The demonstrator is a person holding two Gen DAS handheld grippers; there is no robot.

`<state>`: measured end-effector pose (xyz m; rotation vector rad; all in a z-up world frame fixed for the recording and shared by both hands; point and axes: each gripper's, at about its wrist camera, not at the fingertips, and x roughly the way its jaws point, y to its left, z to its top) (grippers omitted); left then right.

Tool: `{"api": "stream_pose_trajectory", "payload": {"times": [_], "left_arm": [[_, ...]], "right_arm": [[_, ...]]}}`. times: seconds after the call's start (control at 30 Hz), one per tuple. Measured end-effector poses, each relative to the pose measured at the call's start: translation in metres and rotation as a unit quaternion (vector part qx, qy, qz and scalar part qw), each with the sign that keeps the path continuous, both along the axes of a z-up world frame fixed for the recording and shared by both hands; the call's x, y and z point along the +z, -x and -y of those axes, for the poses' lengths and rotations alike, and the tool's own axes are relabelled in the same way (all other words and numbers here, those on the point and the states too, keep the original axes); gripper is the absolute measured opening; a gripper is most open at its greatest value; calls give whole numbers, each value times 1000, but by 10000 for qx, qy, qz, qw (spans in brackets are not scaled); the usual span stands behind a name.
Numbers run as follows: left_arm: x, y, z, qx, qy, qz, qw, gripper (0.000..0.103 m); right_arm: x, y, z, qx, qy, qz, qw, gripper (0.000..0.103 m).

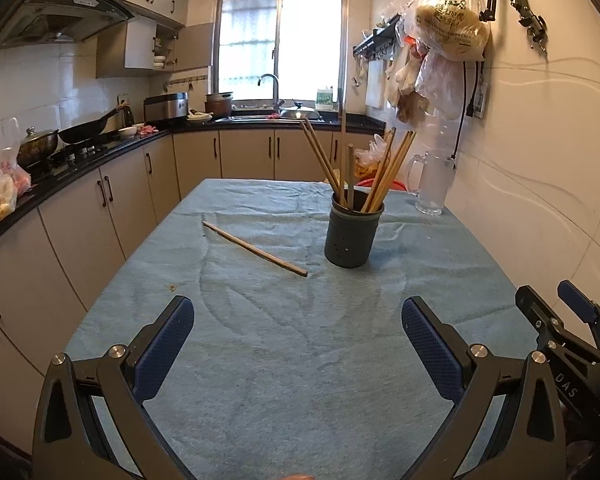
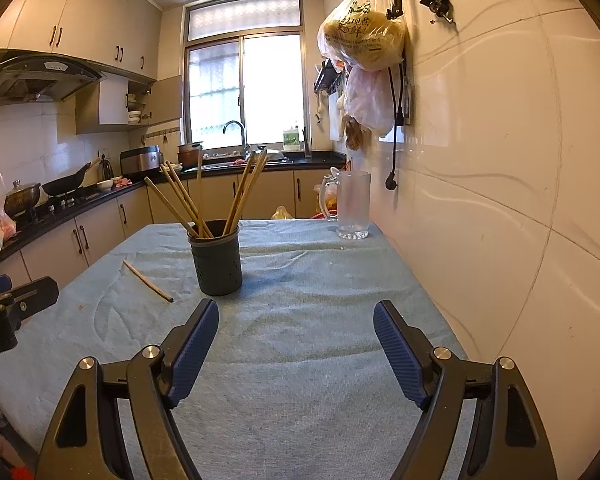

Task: Organize utensils

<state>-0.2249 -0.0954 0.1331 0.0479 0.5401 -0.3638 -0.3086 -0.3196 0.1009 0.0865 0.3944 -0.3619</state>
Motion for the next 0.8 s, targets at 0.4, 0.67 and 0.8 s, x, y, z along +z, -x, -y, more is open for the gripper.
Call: {"api": "stream_pose_trajectory", "payload": {"times": [0.4,0.67,0.8], "left_arm": [[7,-27,15,-63,-29,-34,10000,103],[-2,-41,24,-113,-105,-198,9997,103],[-8,-50,25,-81,-116,-330,9994,103]], "right_arm": [[8,-20,17,57,-116,69,9999,85],[1,-42,14,242,-80,-102,9996,86],[-7,-51,16,258,-127,-275,9992,86]]}}
